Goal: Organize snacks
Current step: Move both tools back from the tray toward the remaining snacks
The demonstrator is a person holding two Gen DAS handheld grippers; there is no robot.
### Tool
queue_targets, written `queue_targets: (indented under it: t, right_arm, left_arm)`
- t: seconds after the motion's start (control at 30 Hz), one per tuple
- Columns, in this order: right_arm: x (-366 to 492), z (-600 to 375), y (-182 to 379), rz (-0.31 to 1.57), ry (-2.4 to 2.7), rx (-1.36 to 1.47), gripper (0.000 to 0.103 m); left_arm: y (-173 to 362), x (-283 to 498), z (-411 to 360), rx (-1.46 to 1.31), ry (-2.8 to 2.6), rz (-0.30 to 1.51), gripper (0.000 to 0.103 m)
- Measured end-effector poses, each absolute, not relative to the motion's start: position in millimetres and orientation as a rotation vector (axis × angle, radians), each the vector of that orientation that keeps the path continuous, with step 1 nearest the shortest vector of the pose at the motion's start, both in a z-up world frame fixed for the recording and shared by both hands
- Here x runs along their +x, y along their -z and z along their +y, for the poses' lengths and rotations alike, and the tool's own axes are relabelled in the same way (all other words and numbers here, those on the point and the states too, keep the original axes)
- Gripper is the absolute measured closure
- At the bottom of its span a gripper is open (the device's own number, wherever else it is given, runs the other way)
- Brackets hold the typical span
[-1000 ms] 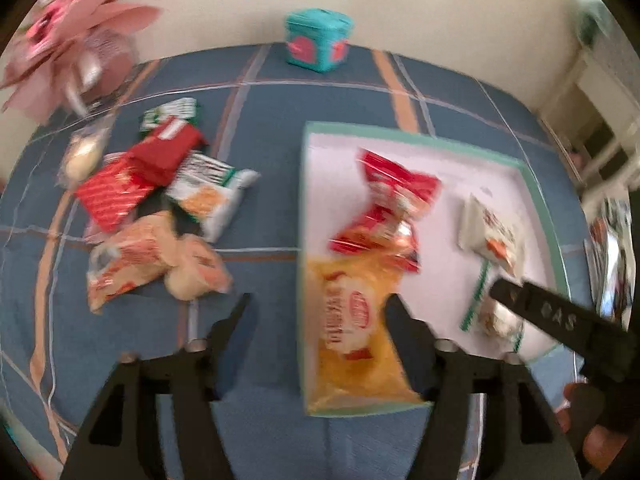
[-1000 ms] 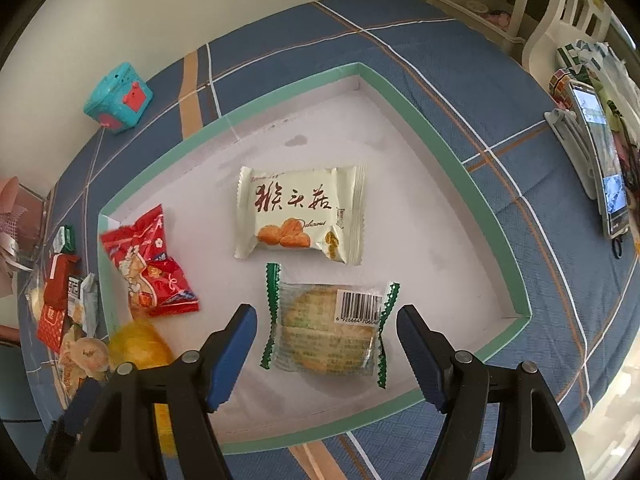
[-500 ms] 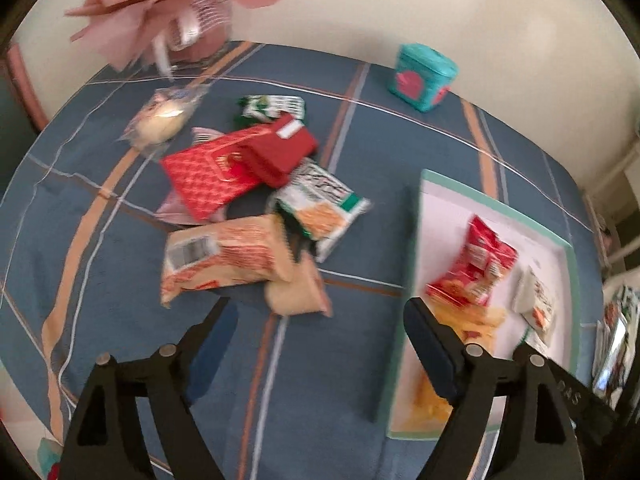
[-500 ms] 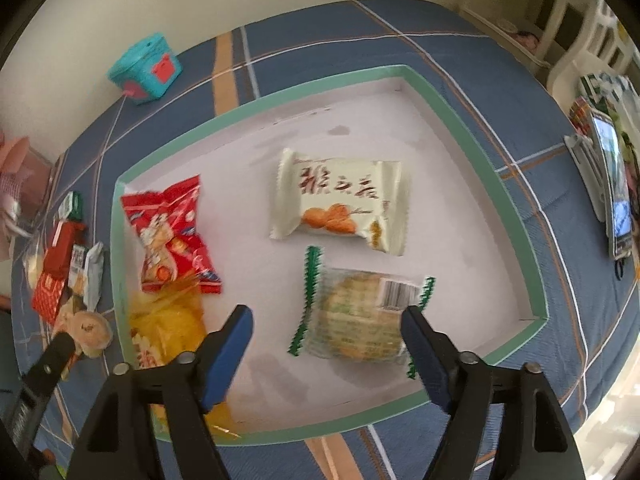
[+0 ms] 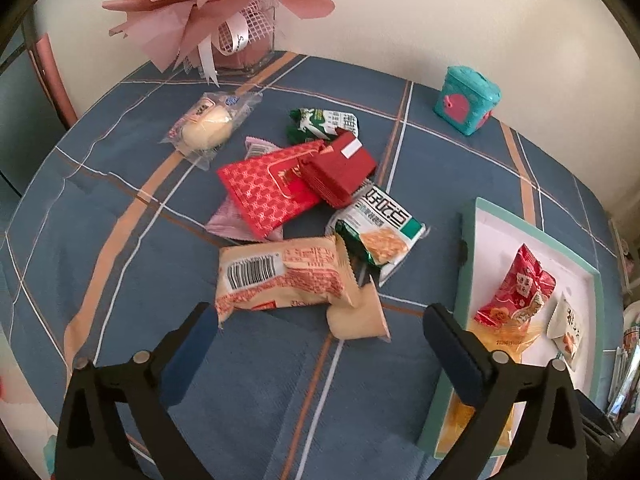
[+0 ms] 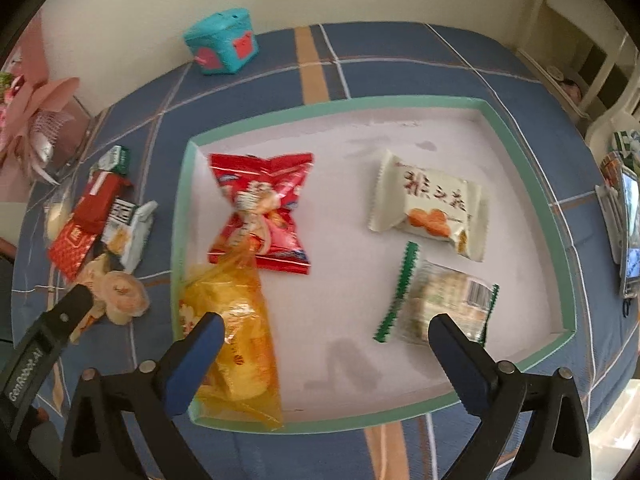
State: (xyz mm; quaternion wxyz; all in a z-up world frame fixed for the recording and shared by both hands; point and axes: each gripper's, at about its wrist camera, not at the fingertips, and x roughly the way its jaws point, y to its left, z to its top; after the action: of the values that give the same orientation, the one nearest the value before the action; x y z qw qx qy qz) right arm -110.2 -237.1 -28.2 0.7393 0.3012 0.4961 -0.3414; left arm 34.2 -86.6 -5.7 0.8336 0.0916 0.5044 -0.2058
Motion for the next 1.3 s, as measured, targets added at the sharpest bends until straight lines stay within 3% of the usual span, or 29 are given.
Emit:
queue_targets:
  t: [0.5,1.3]
  right_arm:
    - [-82.4,-211.4,-1.8,0.914,0.687,0.574,0.0]
    - [-7.0,-123.5,12.0,0.968,0.429,0.496,0.0]
  left_arm:
    - [-9.2,51.6,-66.1,0.145,0.483,0.976,0.001]
    - [-20.0,113.7,18.5,0.104,0.358,0.939,0.001]
